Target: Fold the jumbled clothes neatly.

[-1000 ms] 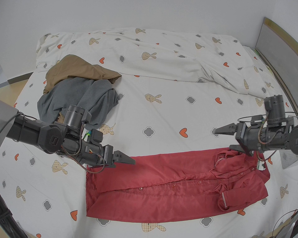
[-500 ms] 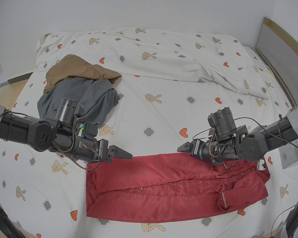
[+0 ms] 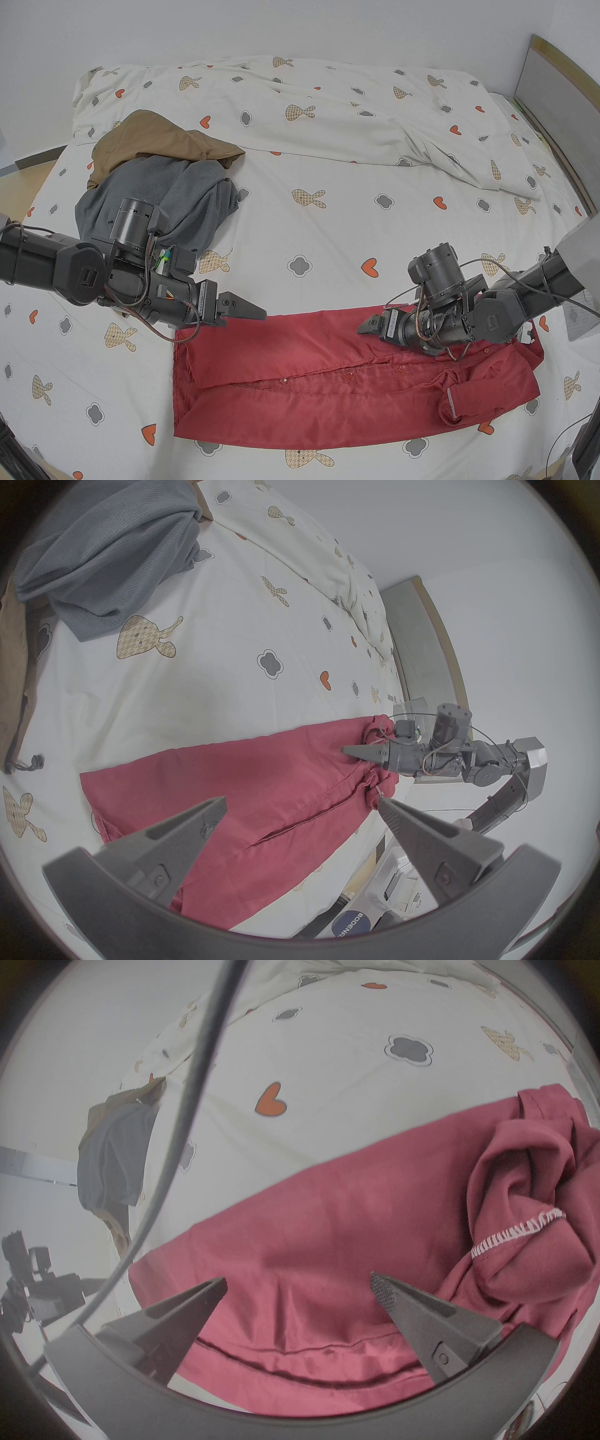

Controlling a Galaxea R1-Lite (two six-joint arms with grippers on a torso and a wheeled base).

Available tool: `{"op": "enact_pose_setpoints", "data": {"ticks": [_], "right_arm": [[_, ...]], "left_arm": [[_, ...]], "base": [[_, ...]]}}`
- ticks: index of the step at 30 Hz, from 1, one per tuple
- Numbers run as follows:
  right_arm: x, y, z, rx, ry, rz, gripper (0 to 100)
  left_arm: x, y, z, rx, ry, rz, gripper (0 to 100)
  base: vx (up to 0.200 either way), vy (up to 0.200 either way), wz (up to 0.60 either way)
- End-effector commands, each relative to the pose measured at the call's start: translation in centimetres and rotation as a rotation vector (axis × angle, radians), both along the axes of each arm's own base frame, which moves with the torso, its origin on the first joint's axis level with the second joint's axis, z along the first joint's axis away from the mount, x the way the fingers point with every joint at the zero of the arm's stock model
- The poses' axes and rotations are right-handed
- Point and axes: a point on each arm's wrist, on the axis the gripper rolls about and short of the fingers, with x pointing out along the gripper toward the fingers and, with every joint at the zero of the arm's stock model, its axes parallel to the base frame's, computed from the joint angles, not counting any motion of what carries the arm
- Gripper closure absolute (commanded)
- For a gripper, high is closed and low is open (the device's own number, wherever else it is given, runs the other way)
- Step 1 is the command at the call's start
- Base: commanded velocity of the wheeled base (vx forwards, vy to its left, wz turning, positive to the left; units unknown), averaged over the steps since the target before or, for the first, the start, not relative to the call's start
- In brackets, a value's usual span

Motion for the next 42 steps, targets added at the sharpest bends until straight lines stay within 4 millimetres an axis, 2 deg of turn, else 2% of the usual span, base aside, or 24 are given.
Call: {"op": "enact_pose_setpoints", "data": {"ticks": [1, 5, 7, 8, 15, 20, 24, 27, 29, 30, 32, 33, 38, 40, 42], "right_arm": [[-1.4, 0.2, 0.1, -0.003, 0.012, 0.023, 0], [-3.3, 0.6, 0.0, -0.011, 0.034, 0.063, 0], [-3.6, 0.6, -0.1, -0.014, 0.041, 0.067, 0], [-4.4, 0.9, -1.1, -0.032, 0.070, 0.088, 0], [-4.0, 0.9, -2.3, -0.054, 0.098, 0.081, 0], [-3.7, 0.5, -2.1, -0.051, 0.092, 0.066, 0], [-3.3, 0.2, -1.0, -0.029, 0.059, 0.050, 0], [-3.1, -0.7, 1.9, 0.022, -0.018, 0.031, 0], [-3.1, -0.9, 2.7, 0.034, -0.038, 0.027, 0], [-3.2, -1.4, 3.7, 0.049, -0.066, 0.019, 0], [-3.2, -1.6, 4.1, 0.054, -0.079, 0.014, 0], [-3.2, -2.3, 4.7, 0.064, -0.095, -0.005, 0], [-2.4, -4.2, 4.6, 0.061, -0.090, -0.068, 0], [-2.3, -4.4, 4.5, 0.061, -0.088, -0.073, 0], [-1.6, -5.7, 4.3, 0.071, -0.076, -0.105, 0]], "left_arm": [[0.1, 0.0, -0.2, 0.002, 0.007, 0.000, 0], [0.1, 0.0, -0.3, 0.003, 0.007, -0.001, 0], [0.1, 0.0, -0.3, 0.003, 0.007, -0.001, 0], [0.1, -0.1, -0.3, 0.004, 0.010, -0.003, 0], [0.0, -0.1, -0.3, 0.003, 0.009, -0.003, 0], [0.1, -0.1, -0.4, 0.004, 0.010, -0.003, 0], [0.1, -0.1, -0.5, 0.005, 0.013, -0.003, 0], [0.2, -0.1, -0.9, 0.008, 0.027, -0.004, 0], [0.4, -0.2, -1.3, 0.011, 0.035, -0.004, 0], [0.9, -0.4, -2.1, 0.017, 0.056, -0.004, 0], [1.2, -0.4, -2.5, 0.021, 0.068, -0.002, 0], [1.6, -0.4, -3.5, 0.029, 0.089, -0.001, 0], [2.1, 0.0, -5.1, 0.042, 0.130, 0.015, 0], [2.0, 0.0, -5.3, 0.044, 0.136, 0.015, 0], [1.4, 0.5, -6.0, 0.054, 0.167, 0.022, 0]], "base": [[0.000, 0.000, 0.00], [0.000, 0.000, 0.00], [0.000, 0.000, 0.00], [0.000, 0.000, 0.00], [0.000, 0.000, 0.00], [0.000, 0.000, 0.00], [0.000, 0.000, 0.00], [0.000, 0.000, 0.00], [0.000, 0.000, 0.00], [0.000, 0.000, 0.00], [0.000, 0.000, 0.00], [0.000, 0.000, 0.00], [0.000, 0.000, 0.00], [0.000, 0.000, 0.00], [0.000, 0.000, 0.00]]}}
